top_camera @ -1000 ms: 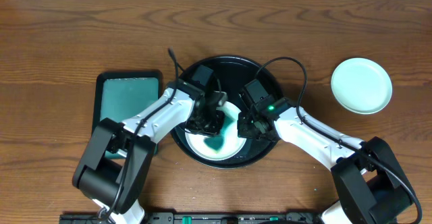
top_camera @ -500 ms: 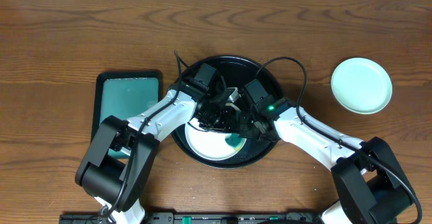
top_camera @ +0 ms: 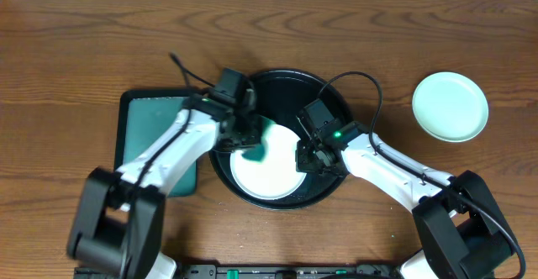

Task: Clean dirty plates on tray and stack at the side
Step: 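Return the sponge to the basin with the left gripper and release it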

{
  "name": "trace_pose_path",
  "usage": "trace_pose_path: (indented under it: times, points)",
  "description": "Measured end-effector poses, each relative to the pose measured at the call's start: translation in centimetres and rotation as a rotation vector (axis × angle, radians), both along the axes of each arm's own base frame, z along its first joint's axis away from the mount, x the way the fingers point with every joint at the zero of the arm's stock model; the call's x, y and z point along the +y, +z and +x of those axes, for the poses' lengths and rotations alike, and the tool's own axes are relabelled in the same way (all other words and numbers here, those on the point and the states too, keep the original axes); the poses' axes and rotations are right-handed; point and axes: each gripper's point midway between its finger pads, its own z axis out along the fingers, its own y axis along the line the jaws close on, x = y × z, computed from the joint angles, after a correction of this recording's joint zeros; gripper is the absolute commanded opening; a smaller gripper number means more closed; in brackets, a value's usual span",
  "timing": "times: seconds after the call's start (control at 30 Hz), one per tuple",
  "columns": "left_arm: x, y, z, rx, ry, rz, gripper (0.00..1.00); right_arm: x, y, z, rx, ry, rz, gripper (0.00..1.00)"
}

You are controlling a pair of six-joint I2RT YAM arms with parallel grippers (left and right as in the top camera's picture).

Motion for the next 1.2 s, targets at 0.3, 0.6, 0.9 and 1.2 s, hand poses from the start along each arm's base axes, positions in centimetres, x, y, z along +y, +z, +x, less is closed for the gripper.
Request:
trace_pose_path:
  times: [0.3, 0.6, 0.9, 1.2]
  points:
    - [4.4, 2.5, 0.2, -0.08, 0.095, 0.15, 0.07, 0.0, 0.0, 0.0, 0.002, -0.006, 0.0, 0.02]
    - [13.9, 3.8, -0.8, -0.048, 0.32, 0.388, 0.07, 0.0, 0.0, 0.0, 0.002, -0.006, 0.001, 0.02]
    - [19.4, 1.8, 0.1, 0.009, 0.455, 0.449, 0.07, 0.0, 0.0, 0.0, 0.002, -0.007, 0.001, 0.01]
    - [19.7, -3.1, 0.4, 0.122, 0.436, 0.481, 0.35, 0.0, 0.0, 0.0, 0.002, -0.007, 0.0, 0.02]
